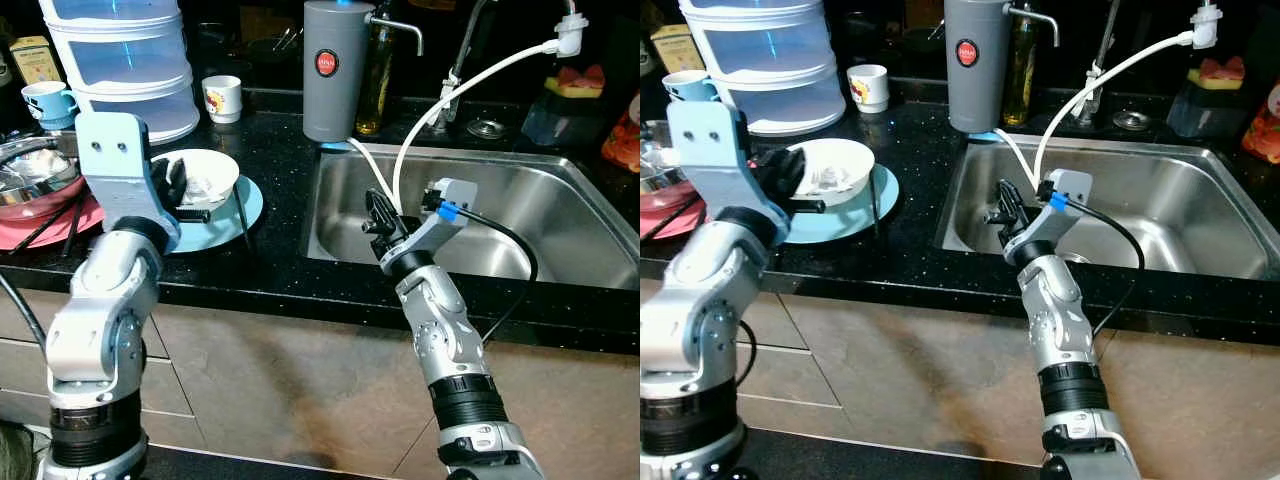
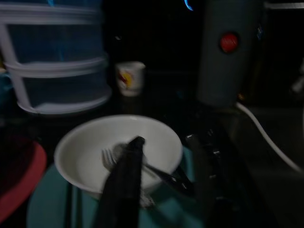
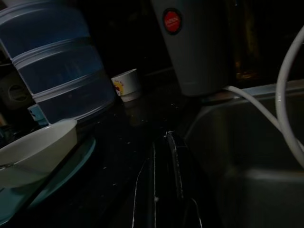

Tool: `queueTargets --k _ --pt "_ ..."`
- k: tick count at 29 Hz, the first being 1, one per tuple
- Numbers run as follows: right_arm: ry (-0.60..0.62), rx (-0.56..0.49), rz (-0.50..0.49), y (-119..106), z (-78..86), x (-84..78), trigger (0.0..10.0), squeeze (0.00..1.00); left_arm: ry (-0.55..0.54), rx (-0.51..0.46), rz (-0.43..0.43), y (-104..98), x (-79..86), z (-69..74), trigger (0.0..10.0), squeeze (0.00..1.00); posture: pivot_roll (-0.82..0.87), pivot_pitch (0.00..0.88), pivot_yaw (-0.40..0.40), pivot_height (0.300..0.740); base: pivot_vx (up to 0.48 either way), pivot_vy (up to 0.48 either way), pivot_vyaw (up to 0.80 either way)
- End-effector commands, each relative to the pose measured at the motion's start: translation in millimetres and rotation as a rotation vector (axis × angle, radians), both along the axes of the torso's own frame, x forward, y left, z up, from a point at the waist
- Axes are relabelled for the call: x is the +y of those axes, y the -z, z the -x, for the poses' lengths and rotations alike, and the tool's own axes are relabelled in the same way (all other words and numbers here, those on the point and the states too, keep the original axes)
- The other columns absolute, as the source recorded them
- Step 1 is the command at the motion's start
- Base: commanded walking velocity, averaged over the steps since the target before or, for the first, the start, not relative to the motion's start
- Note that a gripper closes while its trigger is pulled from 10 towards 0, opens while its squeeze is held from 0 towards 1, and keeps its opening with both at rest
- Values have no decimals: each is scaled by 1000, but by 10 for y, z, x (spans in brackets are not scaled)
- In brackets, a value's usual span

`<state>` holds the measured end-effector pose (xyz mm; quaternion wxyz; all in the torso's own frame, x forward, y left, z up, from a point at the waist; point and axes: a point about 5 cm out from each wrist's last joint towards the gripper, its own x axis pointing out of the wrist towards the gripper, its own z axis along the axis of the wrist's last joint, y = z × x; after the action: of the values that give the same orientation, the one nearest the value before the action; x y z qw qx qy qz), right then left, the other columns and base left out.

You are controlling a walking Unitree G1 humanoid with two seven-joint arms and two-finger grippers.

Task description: Kitchen organization

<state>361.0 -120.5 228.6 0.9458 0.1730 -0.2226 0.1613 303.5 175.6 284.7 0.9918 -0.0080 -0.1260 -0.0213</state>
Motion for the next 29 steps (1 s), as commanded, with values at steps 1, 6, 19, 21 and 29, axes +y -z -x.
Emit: queueTargets --k 1,6,19,21,29 --pt "-12 -24 -9 -47 13 16 10000 0 15 -3 -91 21 -17 33 10000 1000 152 56 6 740 0 0 0" --pt "-22 -22 -11 -41 14 21 10000 0 20 26 -110 87 -23 35 10000 1000 151 60 6 740 0 0 0" --pt "-46 -25 -14 -53 12 40 10000 0 62 77 -547 324 -128 40 10000 0 153 70 1 740 0 0 0" --pt "-48 -26 -15 -55 13 42 10000 0 61 78 -558 332 -128 37 10000 0 153 70 1 740 0 0 0" --pt "-108 1 -32 -34 12 83 10000 0 5 57 -731 375 -84 5 10000 0 151 72 -2 740 0 0 0"
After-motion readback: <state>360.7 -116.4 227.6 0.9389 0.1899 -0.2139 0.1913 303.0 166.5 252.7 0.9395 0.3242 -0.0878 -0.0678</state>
